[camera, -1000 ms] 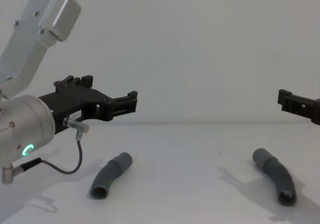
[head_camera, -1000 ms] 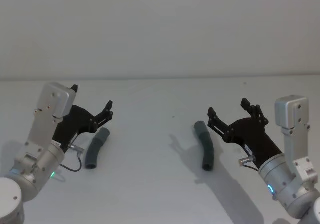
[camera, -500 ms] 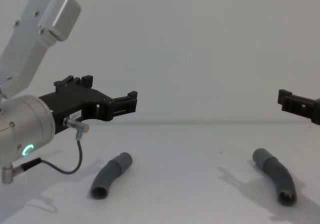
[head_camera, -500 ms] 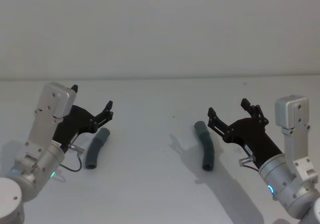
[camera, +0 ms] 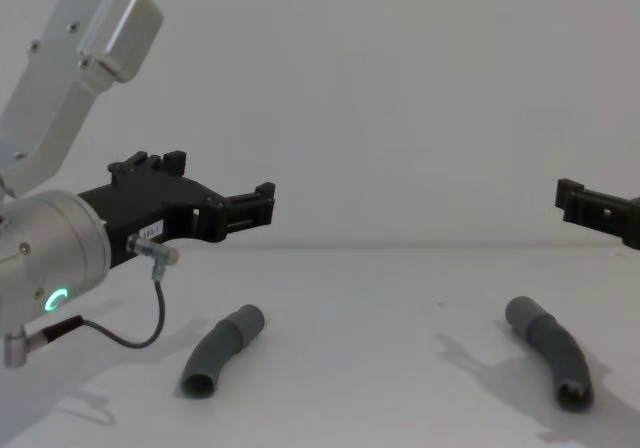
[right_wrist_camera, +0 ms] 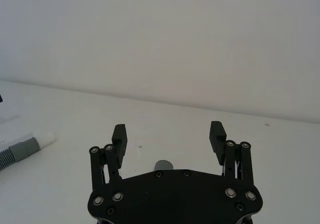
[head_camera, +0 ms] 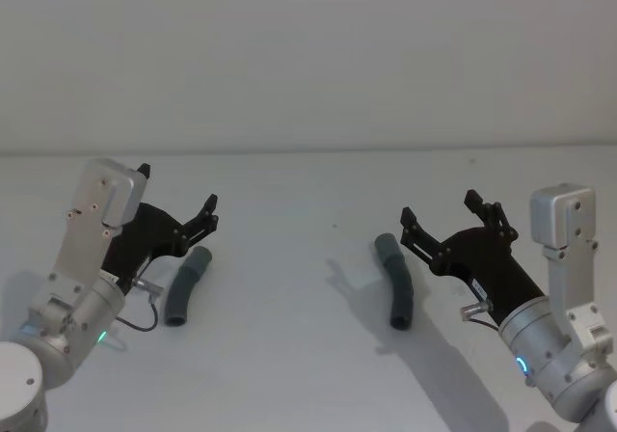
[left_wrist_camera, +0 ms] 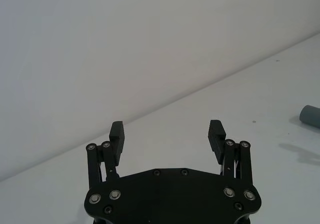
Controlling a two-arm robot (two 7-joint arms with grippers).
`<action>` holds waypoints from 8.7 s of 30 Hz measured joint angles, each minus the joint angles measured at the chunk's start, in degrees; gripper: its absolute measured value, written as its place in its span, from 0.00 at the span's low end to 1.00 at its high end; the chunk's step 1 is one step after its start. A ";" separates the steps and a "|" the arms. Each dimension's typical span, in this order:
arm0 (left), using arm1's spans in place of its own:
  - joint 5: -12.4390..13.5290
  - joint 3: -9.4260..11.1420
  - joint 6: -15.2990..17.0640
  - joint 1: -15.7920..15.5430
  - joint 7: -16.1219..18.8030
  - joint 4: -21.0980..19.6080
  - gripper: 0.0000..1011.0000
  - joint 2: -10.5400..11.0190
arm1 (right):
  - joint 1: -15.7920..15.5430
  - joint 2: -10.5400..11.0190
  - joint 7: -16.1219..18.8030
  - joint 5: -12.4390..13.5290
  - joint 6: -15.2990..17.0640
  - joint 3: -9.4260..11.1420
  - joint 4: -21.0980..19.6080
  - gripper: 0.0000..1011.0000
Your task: Use both hands to pick up one end of the pipe from the table, align the ends, and insert them.
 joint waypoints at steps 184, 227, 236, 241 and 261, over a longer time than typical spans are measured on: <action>-8.61 -0.86 27.63 -10.03 -20.44 6.98 0.34 -2.53 | 0.00 0.00 0.00 0.00 0.00 0.00 0.00 0.99; -6.82 9.02 2.95 -24.73 -53.71 15.78 0.34 7.70 | 0.00 0.00 0.00 0.00 0.00 0.00 0.00 0.99; -6.35 9.93 0.10 -26.62 -55.83 17.67 0.34 7.98 | 0.00 0.00 0.00 0.00 0.00 0.00 0.00 0.99; -6.25 10.21 -0.73 -27.16 -56.42 18.23 0.34 8.03 | 0.10 -0.01 0.03 -0.03 0.05 0.00 0.06 0.99; -6.05 10.68 -2.17 -28.14 -57.39 19.25 0.34 8.15 | 7.88 0.21 3.39 0.01 11.47 -1.66 4.85 0.99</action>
